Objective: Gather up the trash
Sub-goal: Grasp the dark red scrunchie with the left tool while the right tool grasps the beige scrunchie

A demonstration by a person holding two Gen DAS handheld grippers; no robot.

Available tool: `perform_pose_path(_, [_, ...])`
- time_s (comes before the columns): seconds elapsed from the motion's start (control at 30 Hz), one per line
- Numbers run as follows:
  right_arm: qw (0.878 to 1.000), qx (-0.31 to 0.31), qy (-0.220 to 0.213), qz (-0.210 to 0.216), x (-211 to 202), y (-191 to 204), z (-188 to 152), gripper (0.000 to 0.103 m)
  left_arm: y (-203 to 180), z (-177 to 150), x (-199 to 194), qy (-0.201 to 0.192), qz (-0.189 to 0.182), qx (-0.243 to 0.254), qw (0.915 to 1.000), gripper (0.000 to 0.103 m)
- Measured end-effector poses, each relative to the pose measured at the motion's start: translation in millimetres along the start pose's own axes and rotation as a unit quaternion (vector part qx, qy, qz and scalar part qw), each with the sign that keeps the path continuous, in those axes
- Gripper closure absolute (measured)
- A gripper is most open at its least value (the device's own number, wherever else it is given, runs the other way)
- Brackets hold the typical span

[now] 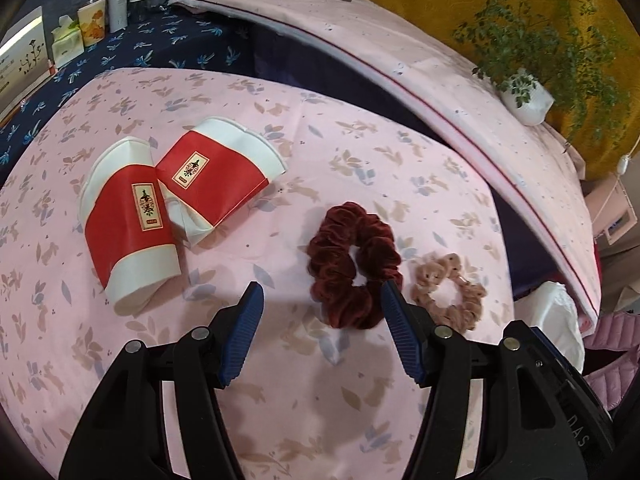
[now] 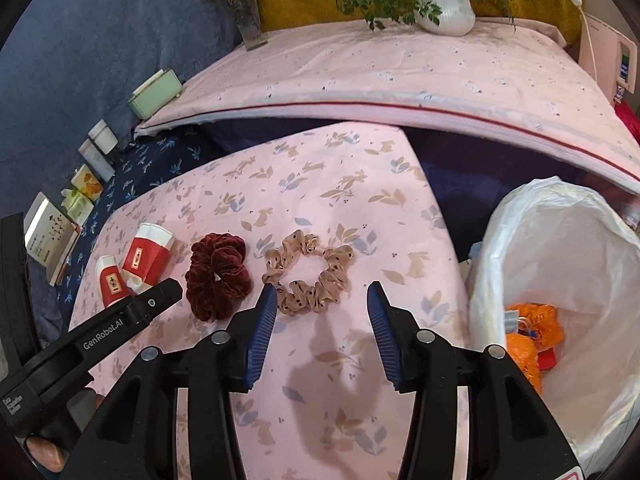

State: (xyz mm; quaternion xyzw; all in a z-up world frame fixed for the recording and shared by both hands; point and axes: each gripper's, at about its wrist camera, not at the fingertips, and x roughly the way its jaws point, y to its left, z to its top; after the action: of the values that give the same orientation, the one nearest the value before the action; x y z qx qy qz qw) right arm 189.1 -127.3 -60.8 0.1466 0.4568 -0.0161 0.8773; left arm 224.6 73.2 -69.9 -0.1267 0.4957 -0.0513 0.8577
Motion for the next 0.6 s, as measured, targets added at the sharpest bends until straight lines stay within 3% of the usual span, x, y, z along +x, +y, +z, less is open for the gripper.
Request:
perform_pose_path(0.4, [0.999,0.002,0.032,-0.024,55.5,-3.0,9.9,0.057,0.9,10.2,41.1,0.020,0.008,-0.004,0.9998,0.047])
perform_pose_path(0.47, [0.999,0.001,0.036,-0.026,61.4,-3.1,9.2,0.057,-1.3,10.3,41.9,0.017,0.010,0.006,0.9998,0.049])
perform_pose_path(0.6, [0.999,-0.015,0.030,-0.036,65.1,0.5,6.9,0.059,-4.1,10.2,42.5,0.017,0.009,0.016,0.9997,0.067])
